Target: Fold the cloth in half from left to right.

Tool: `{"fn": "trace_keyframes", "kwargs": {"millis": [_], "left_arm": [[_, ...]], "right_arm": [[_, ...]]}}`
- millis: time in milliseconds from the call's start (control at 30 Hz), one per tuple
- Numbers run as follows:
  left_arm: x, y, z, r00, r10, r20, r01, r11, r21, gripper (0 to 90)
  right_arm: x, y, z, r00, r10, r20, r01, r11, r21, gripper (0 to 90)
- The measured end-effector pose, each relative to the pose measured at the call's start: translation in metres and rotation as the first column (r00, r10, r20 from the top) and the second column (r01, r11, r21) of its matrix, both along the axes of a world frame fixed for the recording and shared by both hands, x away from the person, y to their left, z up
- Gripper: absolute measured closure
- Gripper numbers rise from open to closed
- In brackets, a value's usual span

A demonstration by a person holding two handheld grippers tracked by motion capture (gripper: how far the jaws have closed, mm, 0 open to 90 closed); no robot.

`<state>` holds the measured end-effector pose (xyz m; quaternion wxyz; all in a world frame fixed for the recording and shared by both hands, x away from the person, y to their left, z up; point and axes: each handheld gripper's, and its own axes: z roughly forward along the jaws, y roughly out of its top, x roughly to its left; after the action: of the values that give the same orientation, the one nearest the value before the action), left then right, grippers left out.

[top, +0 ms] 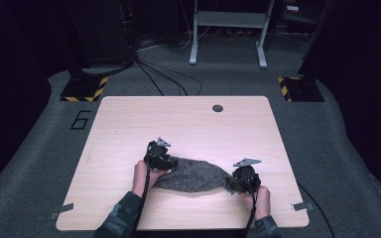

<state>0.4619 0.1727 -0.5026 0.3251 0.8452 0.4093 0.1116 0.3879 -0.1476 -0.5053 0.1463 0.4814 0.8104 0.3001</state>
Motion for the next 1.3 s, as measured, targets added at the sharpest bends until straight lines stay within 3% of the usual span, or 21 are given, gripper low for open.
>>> {"fn": "trace_keyframes", "kwargs": {"millis": [167,233,333,433,467,533,567,600,633,700,767,800,833,867,900,933,1000,1067,1100,1200,1300], "left_arm": [[-0.002,0.0,-0.005,1.0,-0.006,-0.003,0.006,0.9999,0.012,82.9],[-0.003,0.001,-0.003,1.0,0.003,0.006,-0.004,0.9995,0.03,84.3],[-0.007,0.005,0.002,0.9998,-0.01,0.018,0.009,0.9999,0.015,85.7],[-0.014,0.011,0.014,0.9979,-0.002,0.064,0.002,1.0,-0.004,85.8],[-0.018,0.015,0.022,0.9961,0.002,0.088,-0.001,0.9998,-0.018,85.8],[-0.02,0.018,0.028,0.9951,-0.001,0.099,0.003,0.9997,-0.024,85.8],[-0.022,0.021,0.035,0.9932,0.001,0.117,0.003,0.9994,-0.035,85.8],[-0.026,0.026,0.046,0.991,0.005,0.134,0.002,0.9986,-0.054,85.7],[-0.026,0.026,0.046,0.991,0.005,0.134,0.002,0.9986,-0.054,85.7],[-0.03,0.031,0.052,0.9891,0.013,0.147,-0.003,0.9978,-0.066,85.6],[-0.031,0.037,0.052,0.9905,0.01,0.137,-0.001,0.998,-0.064,85.3],[-0.03,0.039,0.05,0.9926,0.011,0.121,-0.004,0.9981,-0.061,85.0],[-0.029,0.041,0.045,0.996,0.013,0.089,-0.007,0.9979,-0.065,85.0],[-0.026,0.045,0.034,0.9993,-0.001,0.037,0.002,0.9995,-0.031,83.7],[-0.026,0.045,0.034,0.9993,-0.001,0.037,0.002,0.9995,-0.031,82.5],[-0.026,0.047,0.028,0.9999,-0.005,0.016,0.005,0.9997,-0.024,82.5],[-0.025,0.05,0.021,0.9998,-0.001,-0.02,0.001,0.9998,-0.019,76.5],[-0.024,0.053,0.016,0.9992,0.018,-0.036,-0.019,0.9993,-0.032,63.6],[-0.023,0.055,0.015,0.9989,0.024,-0.041,-0.026,0.999,-0.036,63.6],[-0.02,0.056,0.015,0.9973,0.045,-0.058,-0.049,0.9967,-0.065,51.1],[-0.017,0.056,0.016,0.998,0.044,-0.045,-0.048,0.9951,-0.086,43.5]], "right_arm": [[0.0,0.002,0.001,0.9995,0.032,0.005,-0.032,0.9994,-0.013,82.8],[0.0,0.003,0.001,0.9994,0.033,0.007,-0.033,0.9993,-0.017,84.1],[-0.001,-0.001,0.012,0.9976,0.008,0.069,-0.005,0.9989,-0.046,86.0],[-0.002,-0.005,0.023,0.9938,-0.007,0.111,0.013,0.9986,-0.052,86.1],[-0.003,-0.007,0.035,0.9865,-0.017,0.163,0.026,0.9982,-0.054,86.1],[-0.003,-0.008,0.04,0.982,-0.023,0.187,0.035,0.9977,-0.059,86.1],[-0.004,-0.008,0.047,0.9749,-0.017,0.222,0.033,0.9971,-0.068,86.1],[-0.006,-0.009,0.062,0.9607,-0.014,0.277,0.032,0.9977,-0.06,85.9],[-0.006,-0.009,0.062,0.9607,-0.014,0.277,0.032,0.9977,-0.06,85.9],[-0.009,-0.009,0.073,0.9505,-0.006,0.311,0.023,0.9984,-0.051,84.9],[-0.01,-0.007,0.075,0.9522,0.012,0.305,0.003,0.9989,-0.047,82.6],[-0.01,-0.004,0.069,0.9651,0.036,0.259,-0.02,0.9978,-0.064,78.3],[-0.01,-0.004,0.069,0.9651,0.036,0.259,-0.02,0.9978,-0.064,78.3],[-0.009,0.002,0.051,0.984,0.067,0.165,-0.055,0.9954,-0.078,71.8],[-0.009,0.002,0.051,0.984,0.067,0.165,-0.055,0.9954,-0.078,71.8],[-0.008,0.004,0.042,0.9899,0.091,0.109,-0.081,0.9924,-0.093,70.6],[-0.007,0.005,0.026,0.9925,0.102,0.067,-0.094,0.9887,-0.117,62.6],[-0.006,-0.003,0.02,0.9965,0.07,0.045,-0.067,0.9953,-0.071,55.1],[-0.006,-0.003,0.02,0.9965,0.07,0.045,-0.067,0.9953,-0.071,55.1],[-0.002,-0.011,0.022,0.998,0.041,0.048,-0.039,0.9987,-0.033,51.1],[0.003,-0.015,0.022,0.9995,0.019,0.027,-0.018,0.9998,-0.011,48.8]]}}
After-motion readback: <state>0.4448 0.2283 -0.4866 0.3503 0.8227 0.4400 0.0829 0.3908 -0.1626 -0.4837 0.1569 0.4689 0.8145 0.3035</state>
